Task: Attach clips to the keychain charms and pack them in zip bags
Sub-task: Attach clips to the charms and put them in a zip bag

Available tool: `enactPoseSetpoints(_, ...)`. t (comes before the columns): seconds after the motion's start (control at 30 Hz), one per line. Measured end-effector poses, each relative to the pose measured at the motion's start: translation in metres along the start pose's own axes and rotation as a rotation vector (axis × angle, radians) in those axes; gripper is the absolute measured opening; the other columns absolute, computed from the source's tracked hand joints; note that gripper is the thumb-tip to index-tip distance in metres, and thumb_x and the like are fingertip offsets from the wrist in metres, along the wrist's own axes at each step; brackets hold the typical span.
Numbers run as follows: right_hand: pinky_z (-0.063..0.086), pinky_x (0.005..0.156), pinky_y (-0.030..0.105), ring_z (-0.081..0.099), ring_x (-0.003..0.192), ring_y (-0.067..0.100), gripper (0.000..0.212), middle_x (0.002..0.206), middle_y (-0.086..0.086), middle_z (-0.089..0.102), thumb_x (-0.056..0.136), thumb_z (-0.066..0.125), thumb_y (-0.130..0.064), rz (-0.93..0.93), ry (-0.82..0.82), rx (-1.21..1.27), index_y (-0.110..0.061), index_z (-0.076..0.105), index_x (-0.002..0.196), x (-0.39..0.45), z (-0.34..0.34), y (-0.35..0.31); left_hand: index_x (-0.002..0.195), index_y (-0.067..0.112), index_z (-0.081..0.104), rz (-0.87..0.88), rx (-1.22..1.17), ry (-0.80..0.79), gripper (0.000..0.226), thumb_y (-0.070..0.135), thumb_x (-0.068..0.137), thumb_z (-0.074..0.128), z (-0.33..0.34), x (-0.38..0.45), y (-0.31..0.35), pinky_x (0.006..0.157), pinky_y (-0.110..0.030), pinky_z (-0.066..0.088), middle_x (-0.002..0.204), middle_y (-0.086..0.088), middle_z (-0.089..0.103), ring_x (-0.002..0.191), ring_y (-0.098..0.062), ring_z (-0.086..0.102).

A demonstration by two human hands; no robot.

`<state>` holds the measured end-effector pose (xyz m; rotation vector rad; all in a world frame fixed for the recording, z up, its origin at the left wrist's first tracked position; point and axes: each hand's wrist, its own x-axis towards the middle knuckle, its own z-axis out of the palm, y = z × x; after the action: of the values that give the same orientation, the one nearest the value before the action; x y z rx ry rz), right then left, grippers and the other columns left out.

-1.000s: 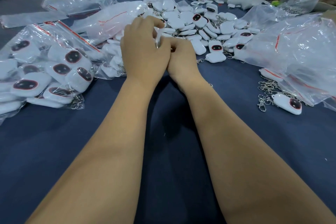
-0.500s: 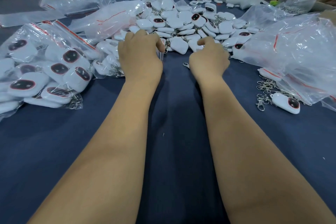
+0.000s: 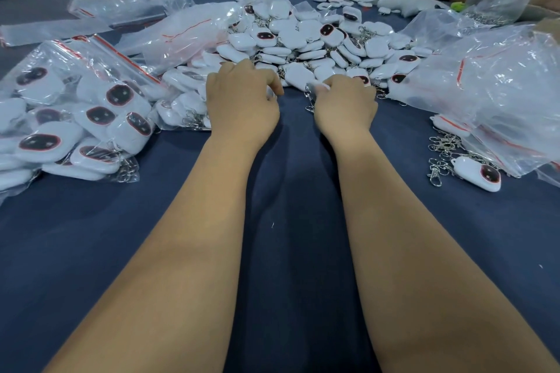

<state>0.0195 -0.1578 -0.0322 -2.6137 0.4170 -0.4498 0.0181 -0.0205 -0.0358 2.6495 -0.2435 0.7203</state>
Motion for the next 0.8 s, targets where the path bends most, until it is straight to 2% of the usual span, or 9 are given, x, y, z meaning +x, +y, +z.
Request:
enactPoseSetpoints(0.07, 0.037, 0.075, 0.033, 0.049, 0.090, 0.026, 0.030, 0.090, 0.004, 0.055, 0.102, 0.037, -0.028, -0.010, -0.007, 0.256, -0.016, 0.053, 0.081, 0.000, 0.000, -0.004, 0.095, 0.033, 0.072, 0.015, 0.003, -0.016, 0.029, 0.013, 0.088, 0.052, 0.001, 0.000, 0.000, 0.079, -0.031, 0.021, 0.090, 0.005, 0.044, 0.105, -0.029, 0.049)
enactPoseSetpoints(0.1, 0.039, 0.068, 0.032, 0.051, 0.080, 0.025, 0.031, 0.080, 0.001, 0.053, 0.102, 0.037, -0.027, 0.003, 0.001, 0.423, -0.015, 0.050, 0.076, 0.000, 0.000, -0.006, 0.094, 0.033, 0.072, 0.018, -0.006, -0.024, 0.029, 0.013, 0.088, 0.053, 0.001, 0.000, 0.000, 0.080, -0.031, 0.021, 0.090, 0.005, 0.045, 0.104, -0.029, 0.049)
enactPoseSetpoints(0.2, 0.046, 0.055, 0.025, 0.060, 0.060, 0.015, 0.020, 0.078, 0.002, 0.059, 0.099, 0.048, -0.023, 0.054, -0.011, 0.891, -0.009, 0.060, 0.090, -0.002, -0.003, -0.015, 0.095, 0.033, 0.071, 0.010, -0.050, -0.029, 0.032, 0.010, 0.084, 0.052, 0.001, 0.001, 0.000, 0.080, -0.032, 0.026, 0.088, 0.003, 0.049, 0.101, -0.029, 0.051)
enactPoseSetpoints(0.27, 0.041, 0.048, 0.018, 0.053, 0.050, 0.007, 0.009, 0.076, 0.003, 0.059, 0.094, 0.058, -0.018, 0.064, -0.064, 1.055, -0.011, 0.058, 0.088, -0.006, -0.002, -0.018, 0.099, 0.031, 0.071, -0.013, -0.102, -0.006, 0.031, 0.013, 0.084, 0.052, 0.000, 0.001, 0.000, 0.083, -0.035, 0.032, 0.089, 0.001, 0.055, 0.100, -0.029, 0.053)
enactPoseSetpoints(0.4, 0.033, 0.051, 0.022, 0.039, 0.057, 0.014, 0.032, 0.060, 0.000, 0.044, 0.083, 0.066, -0.004, 0.051, -0.126, 1.107, -0.017, 0.045, 0.062, -0.008, 0.000, -0.017, 0.116, 0.022, 0.062, -0.072, -0.220, 0.041, 0.035, 0.014, 0.083, 0.053, 0.001, 0.000, 0.002, 0.087, -0.037, 0.034, 0.096, 0.000, 0.065, 0.102, -0.028, 0.055)
enactPoseSetpoints(0.57, 0.038, 0.057, 0.027, 0.043, 0.061, 0.016, 0.028, 0.062, 0.004, 0.046, 0.079, 0.061, 0.002, -0.053, -0.180, 1.004, -0.015, 0.046, 0.064, -0.009, 0.002, -0.021, 0.127, 0.015, 0.052, -0.111, -0.298, 0.075, 0.047, 0.006, 0.081, 0.048, 0.000, 0.000, 0.002, 0.092, -0.038, 0.036, 0.108, -0.006, 0.065, 0.105, -0.029, 0.054)
enactPoseSetpoints(0.67, 0.046, 0.056, 0.026, 0.053, 0.061, 0.012, 0.025, 0.065, -0.001, 0.058, 0.081, 0.066, 0.000, -0.129, -0.166, 0.909, -0.017, 0.054, 0.068, -0.010, 0.006, -0.022, 0.128, 0.019, 0.055, -0.126, -0.292, 0.102, 0.052, 0.002, 0.079, 0.045, 0.001, 0.000, 0.002, 0.093, -0.037, 0.036, 0.116, -0.005, 0.060, 0.111, -0.027, 0.050)
enactPoseSetpoints(0.73, 0.051, 0.063, 0.029, 0.058, 0.067, 0.011, 0.016, 0.074, 0.002, 0.065, 0.084, 0.068, -0.003, -0.180, -0.190, 0.854, -0.016, 0.060, 0.076, -0.011, 0.009, -0.021, 0.128, 0.022, 0.055, -0.120, -0.280, 0.105, 0.053, 0.002, 0.080, 0.044, 0.002, 0.000, 0.001, 0.092, -0.034, 0.033, 0.120, -0.004, 0.058, 0.114, -0.026, 0.048)
enactPoseSetpoints(0.8, 0.047, 0.057, 0.022, 0.055, 0.060, 0.004, 0.011, 0.070, 0.000, 0.064, 0.089, 0.065, -0.007, -0.224, -0.230, 0.826, -0.012, 0.063, 0.080, -0.012, 0.011, -0.021, 0.127, 0.024, 0.057, -0.112, -0.277, 0.095, 0.050, 0.005, 0.083, 0.043, 0.002, 0.000, 0.000, 0.091, -0.032, 0.029, 0.120, -0.003, 0.058, 0.114, -0.025, 0.047)
